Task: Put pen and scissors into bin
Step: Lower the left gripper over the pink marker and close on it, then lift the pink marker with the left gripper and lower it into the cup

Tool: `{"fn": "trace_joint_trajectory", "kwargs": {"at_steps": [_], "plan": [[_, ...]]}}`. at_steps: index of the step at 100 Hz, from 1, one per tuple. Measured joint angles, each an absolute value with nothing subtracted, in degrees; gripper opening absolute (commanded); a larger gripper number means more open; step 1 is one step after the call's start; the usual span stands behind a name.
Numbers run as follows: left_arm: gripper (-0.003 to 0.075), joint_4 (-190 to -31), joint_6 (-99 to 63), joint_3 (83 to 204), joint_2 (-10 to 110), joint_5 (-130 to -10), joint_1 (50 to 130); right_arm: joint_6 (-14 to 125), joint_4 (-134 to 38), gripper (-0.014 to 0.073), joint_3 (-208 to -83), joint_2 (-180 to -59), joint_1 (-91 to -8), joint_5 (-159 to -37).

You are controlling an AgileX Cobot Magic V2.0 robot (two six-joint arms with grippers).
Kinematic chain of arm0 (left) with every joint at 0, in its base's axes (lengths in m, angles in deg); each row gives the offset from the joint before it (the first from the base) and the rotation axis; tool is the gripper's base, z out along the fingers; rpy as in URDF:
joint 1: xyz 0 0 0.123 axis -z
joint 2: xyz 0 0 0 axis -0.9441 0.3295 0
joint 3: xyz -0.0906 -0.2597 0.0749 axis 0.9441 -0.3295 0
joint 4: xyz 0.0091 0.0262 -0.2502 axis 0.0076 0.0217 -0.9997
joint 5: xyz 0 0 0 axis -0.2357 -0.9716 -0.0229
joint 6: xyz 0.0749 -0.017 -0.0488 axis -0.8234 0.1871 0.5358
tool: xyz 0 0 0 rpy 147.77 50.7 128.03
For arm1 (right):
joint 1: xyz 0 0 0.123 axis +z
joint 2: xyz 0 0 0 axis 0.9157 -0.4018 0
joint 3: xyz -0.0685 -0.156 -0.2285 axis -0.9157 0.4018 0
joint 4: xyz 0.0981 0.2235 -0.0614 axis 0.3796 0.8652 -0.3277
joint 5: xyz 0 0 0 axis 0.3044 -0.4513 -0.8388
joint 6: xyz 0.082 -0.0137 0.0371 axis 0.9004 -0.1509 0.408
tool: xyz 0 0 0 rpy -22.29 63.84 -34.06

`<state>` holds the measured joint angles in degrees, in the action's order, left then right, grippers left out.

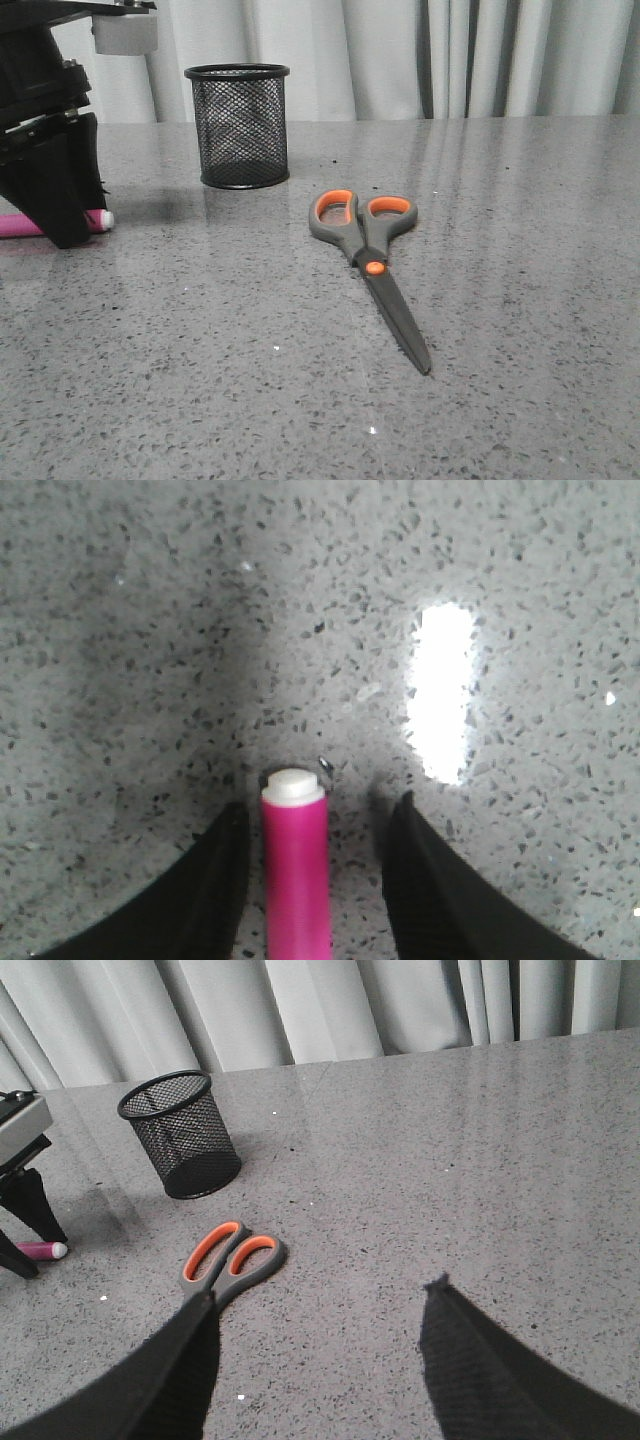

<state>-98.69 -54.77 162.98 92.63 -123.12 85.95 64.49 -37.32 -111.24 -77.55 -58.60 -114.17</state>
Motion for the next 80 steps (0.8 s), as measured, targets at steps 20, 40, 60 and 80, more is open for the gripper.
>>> {"fn": "trace_joint_trajectory", "kwargs": {"at_steps": [20, 40, 60, 80], "plan": [[0.012, -99.33, -54.8, 163.57, 93.34, -123.24, 84.94, 64.49, -37.32, 0.04, -111.24, -77.55, -58.6, -114.17], [-0.0019, -100.64, -53.36, 163.04, 92.13, -120.51, 84.85, 64.49, -37.32, 0.04, -111.24, -77.55, -58.6, -114.17], [-0.0019, -115.39, -53.05, 162.57, 83.23, -108.6, 82.36, 64.49, -37.32, 0.04, -111.24, -77.55, -58.6, -114.17], [-0.0019, -151.07, -67.41, 162.57, 77.38, -103.64, 79.33, 64.49, -37.32, 0.04, -111.24, -77.55, -58.6, -114.17]]}}
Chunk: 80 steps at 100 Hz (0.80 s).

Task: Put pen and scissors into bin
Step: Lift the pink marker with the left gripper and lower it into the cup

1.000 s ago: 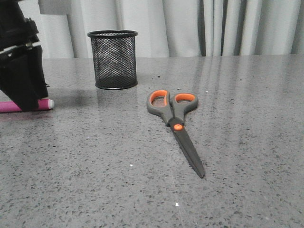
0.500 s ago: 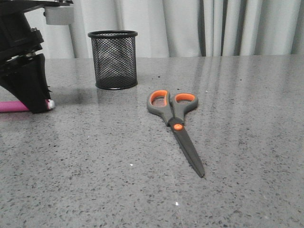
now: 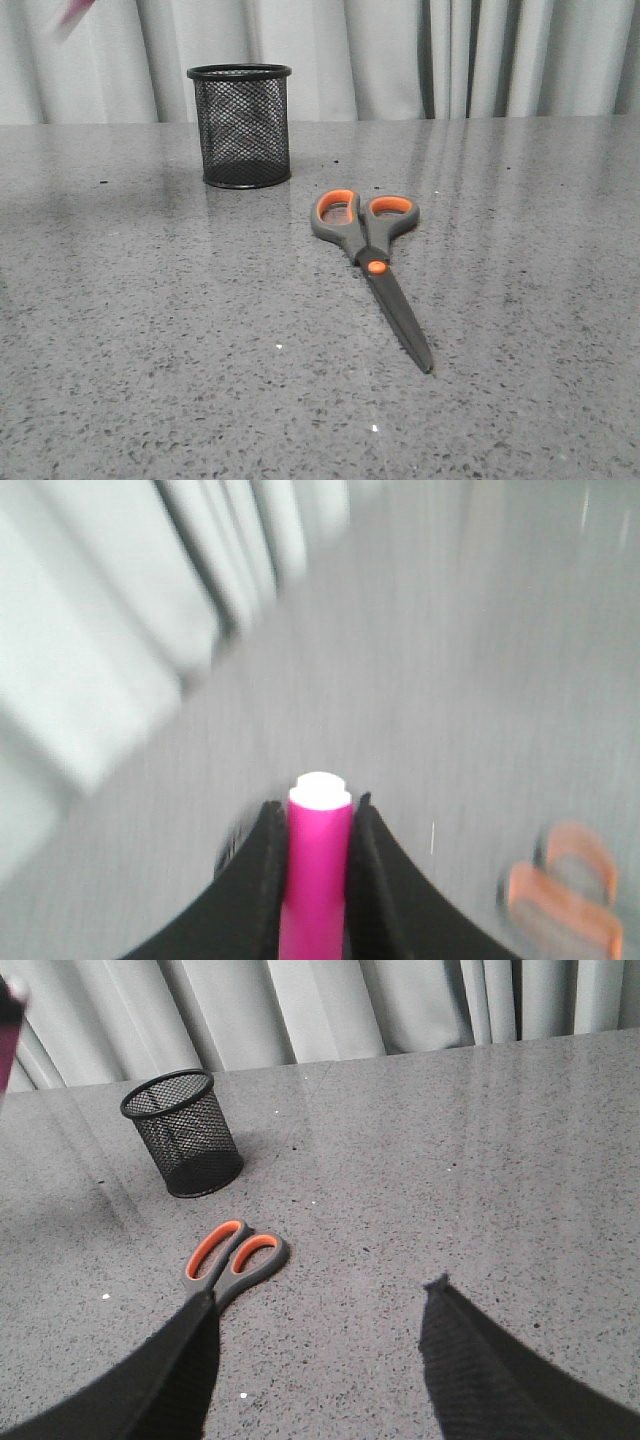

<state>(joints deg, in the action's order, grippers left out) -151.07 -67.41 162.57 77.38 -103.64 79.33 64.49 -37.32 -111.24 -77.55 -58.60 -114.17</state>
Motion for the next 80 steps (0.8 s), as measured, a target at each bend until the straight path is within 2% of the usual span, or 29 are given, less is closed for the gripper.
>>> {"fn": "trace_joint_trajectory", "kwargs": {"at_steps": [16, 25, 52, 80], "plan": [[-0.0019, -174.86, -80.71, 162.57, 78.9, -106.18, 79.33, 64.49, -37.32, 0.04, -111.24, -77.55, -58.6, -114.17], [-0.0019, -182.41, -84.6, 162.68, 81.72, -108.56, 79.33, 64.49, -37.32, 0.04, -111.24, -77.55, -58.6, -114.17], [-0.0019, -184.94, -89.15, 164.07, 93.11, -114.12, 79.33, 64.49, -37.32, 0.04, -111.24, -77.68, -58.6, -114.17], [-0.0019, -185.16, -91.81, 170.12, 99.78, -115.25, 79.33, 64.49, -37.32, 0.04, -111.24, -77.68, -58.6, -114.17]]}}
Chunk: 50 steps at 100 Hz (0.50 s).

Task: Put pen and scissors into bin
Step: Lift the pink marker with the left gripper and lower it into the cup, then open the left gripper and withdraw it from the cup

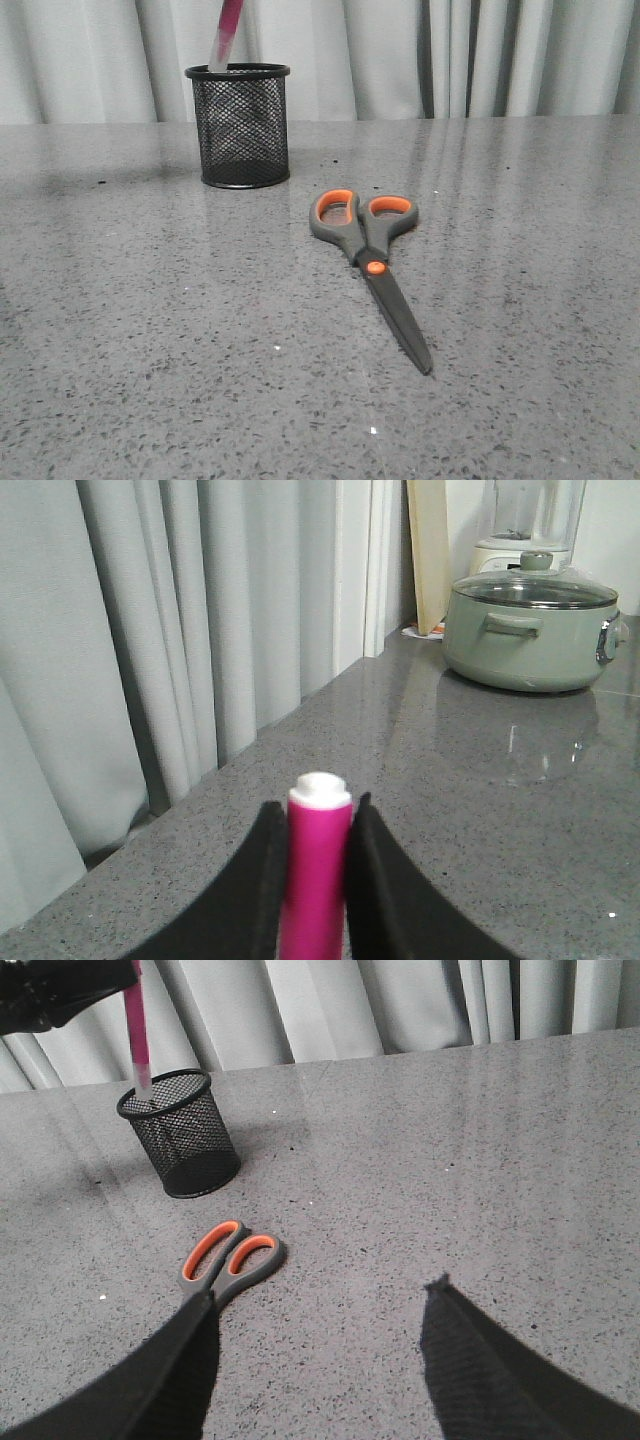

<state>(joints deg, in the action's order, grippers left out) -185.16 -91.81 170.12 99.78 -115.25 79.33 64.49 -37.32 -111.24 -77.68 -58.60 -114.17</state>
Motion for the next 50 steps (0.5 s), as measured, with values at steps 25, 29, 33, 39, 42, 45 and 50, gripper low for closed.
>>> {"fn": "trace_joint_trajectory", "kwargs": {"at_steps": [25, 29, 33, 39, 42, 45, 50], "plan": [[0.0292, -185.29, -91.85, 171.05, 104.14, -113.48, 79.33, 64.49, -37.35, 0.04, -111.24, -77.68, -58.6, -114.17], [0.0384, -185.19, -91.74, 171.05, 104.14, -113.2, 79.33, 64.49, -37.35, 0.04, -111.24, -77.68, -58.6, -114.17], [0.0442, -185.19, -91.74, 171.05, 104.14, -113.33, 79.33, 64.49, -37.44, 0.04, -111.24, -77.68, -58.6, -114.17], [0.0461, -185.28, -91.74, 171.3, 104.14, -114.25, 79.3, 64.49, -37.44, 0.04, -111.24, -77.68, -58.6, -114.17], [0.0447, -185.28, -91.74, 171.45, 104.14, -114.91, 79.06, 64.49, -37.44, 0.04, -111.24, -77.68, -58.6, -114.04], [0.0423, -185.28, -91.74, 171.54, 104.14, -115.61, 78.94, 64.49, -37.44, 0.04, -111.24, -77.68, -58.6, -113.82], [0.0346, -185.28, -91.65, 171.52, 103.88, -117.16, 78.64, 64.49, -37.44, 0.04, -111.24, -77.79, -58.6, -113.51]]}}
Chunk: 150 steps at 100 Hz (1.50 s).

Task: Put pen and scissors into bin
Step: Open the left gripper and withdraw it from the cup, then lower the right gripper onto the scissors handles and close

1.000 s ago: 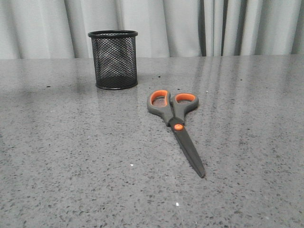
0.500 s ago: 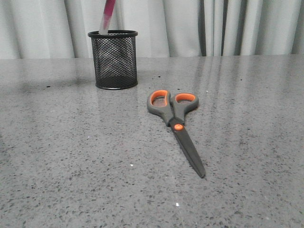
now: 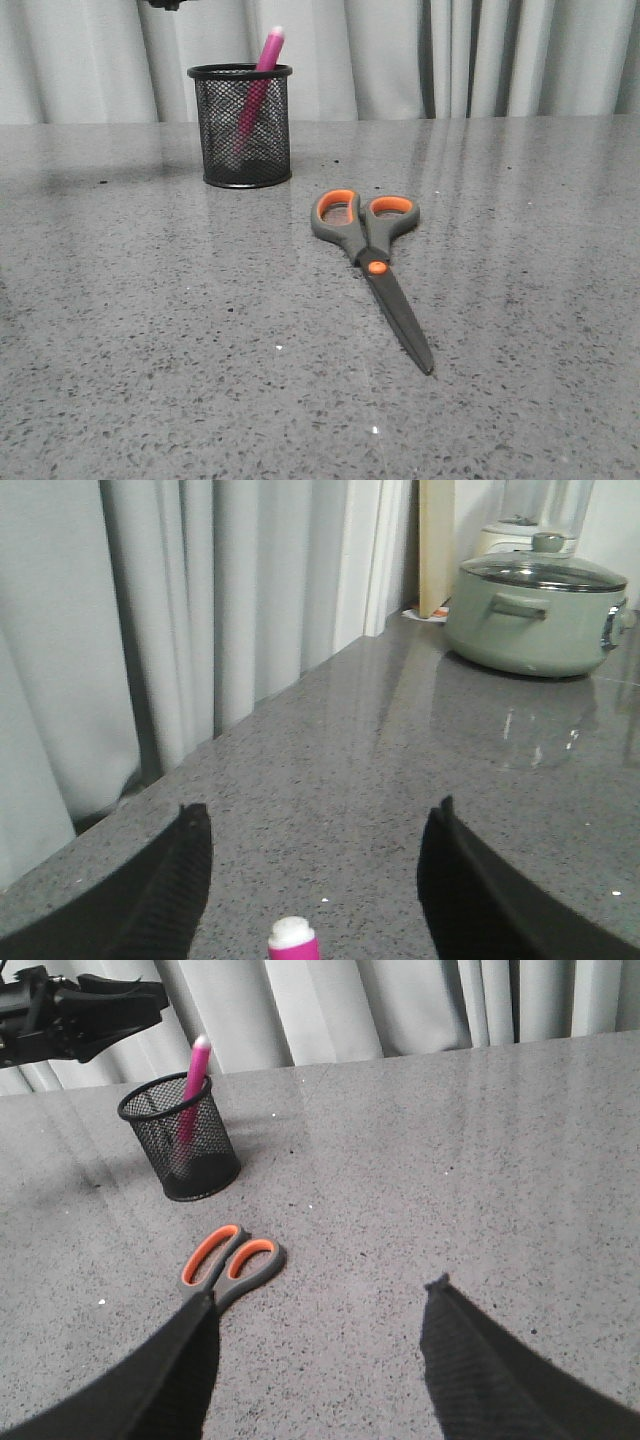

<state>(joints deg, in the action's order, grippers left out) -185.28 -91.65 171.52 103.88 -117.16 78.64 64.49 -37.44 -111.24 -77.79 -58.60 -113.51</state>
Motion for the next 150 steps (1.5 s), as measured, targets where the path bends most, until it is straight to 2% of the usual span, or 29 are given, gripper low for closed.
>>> {"fn": "trace_joint_trajectory", "kwargs": {"at_steps": [14, 21, 26, 40, 63, 84, 98, 115, 136, 150], "plan": [[0.0134, -185.04, -91.42, 171.52, 99.24, -120.36, 77.21, 63.26, -37.31, 0.04, -113.82, -79.7, -58.6, -114.13], [0.0076, -185.04, -90.21, 171.52, 94.99, -121.16, 76.47, 60.14, -36.2, 0.0385, -116.8, -81.91, -58.09, -115.78], [0.0061, -185.04, -88.52, 171.52, 91.66, -121.52, 76.01, 57.45, -34.76, 0.0363, -119.33, -83.95, -57.71, -116.97], [0.0061, -181.68, -82.14, 171.66, 81.63, -122.36, 75.53, 53.02, -31.97, 0.0352, -127.04, -91.05, -56.52, -119.19], [0.0061, -164.98, -67.27, 171.13, 65.85, -122.88, 77.21, 51.58, -31.48, 0.0352, -136.57, -104.39, -53.43, -123.19], [0.0062, -156.35, -63.29, 165.01, 54.47, -122.58, 81.9, 52.03, -34.46, 0.0352, -141.52, -116.53, -44.68, -125.36], [0.0062, -154.96, -62.92, 158.11, 48.19, -122.28, 85.26, 63.01, -46.32, 0.0352, -146.59, -125.56, -37.36, -128.91], [0.0062, -154.62, -62.92, 149.5, 41.89, -119.53, 87.07, 81.28, -62.6, 0.0351, -154.89, -138.09, -30.73, -138.96], [0.0062, -154.49, -62.92, 143.46, 37.34, -117.21, 87.2, 88.08, -63.7, 0.0351, -166.27, -150.65, -28.53, -150.18], [0.0062, -154.47, -62.92, 143.03, 36.62, -116.25, 89.02, 89.17, -62.22, 0.0351, -170.27, -156.34, -28.31, -152.89]]}}
